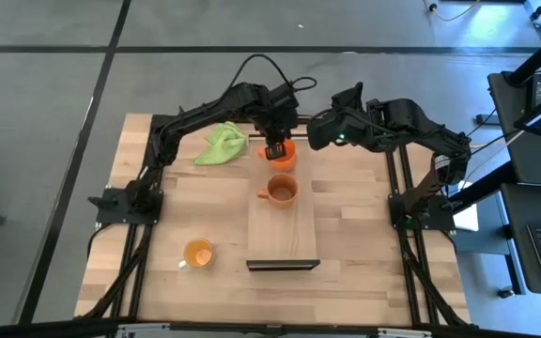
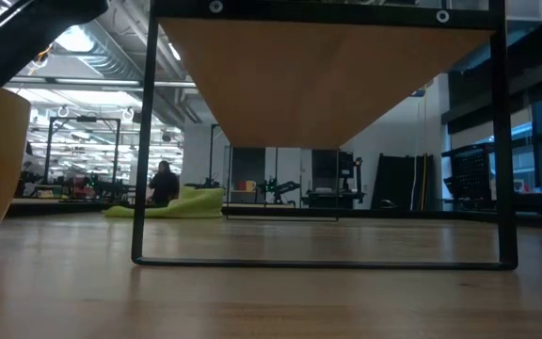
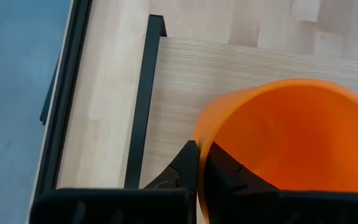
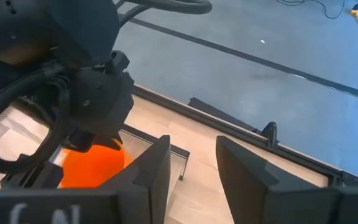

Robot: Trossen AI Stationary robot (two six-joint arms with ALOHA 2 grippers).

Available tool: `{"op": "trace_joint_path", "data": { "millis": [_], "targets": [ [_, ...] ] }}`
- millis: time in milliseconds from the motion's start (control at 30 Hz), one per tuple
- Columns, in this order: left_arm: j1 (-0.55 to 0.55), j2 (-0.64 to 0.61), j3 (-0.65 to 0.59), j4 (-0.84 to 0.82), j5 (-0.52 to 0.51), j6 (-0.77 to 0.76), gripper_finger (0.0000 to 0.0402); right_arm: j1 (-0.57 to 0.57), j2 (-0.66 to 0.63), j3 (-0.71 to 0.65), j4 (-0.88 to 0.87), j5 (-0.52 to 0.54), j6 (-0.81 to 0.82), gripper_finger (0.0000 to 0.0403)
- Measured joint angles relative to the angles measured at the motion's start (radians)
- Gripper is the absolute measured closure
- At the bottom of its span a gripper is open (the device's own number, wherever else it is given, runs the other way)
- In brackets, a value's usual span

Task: Stack small to large cups/mugs on shelf
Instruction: Put the orange mug on the shelf, then put the yellow mug on the shelf

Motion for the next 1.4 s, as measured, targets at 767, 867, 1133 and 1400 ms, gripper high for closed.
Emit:
{"op": "trace_joint_path", "data": {
  "millis": [767,867,1133,1400],
  "targets": [
    [-0.008,-0.030,0.000,0.024,-0.015,0.007,0.0326,-0.010,0.000,0.000,0.000,0.005,-0.064,0.0221],
    [-0.007,-0.040,0.000,0.005,-0.023,0.008,0.0324,-0.018,0.000,0.000,0.000,0.010,-0.073,0.0211],
    [-0.005,-0.184,0.000,-0.044,-0.070,0.030,0.0325,-0.026,0.001,0.001,0.000,0.085,-0.147,0.0206],
    [-0.085,-0.453,-0.125,-0.153,0.074,0.028,0.0328,-0.026,0.001,0.001,0.000,0.053,-0.157,0.0205]
  ]
}}
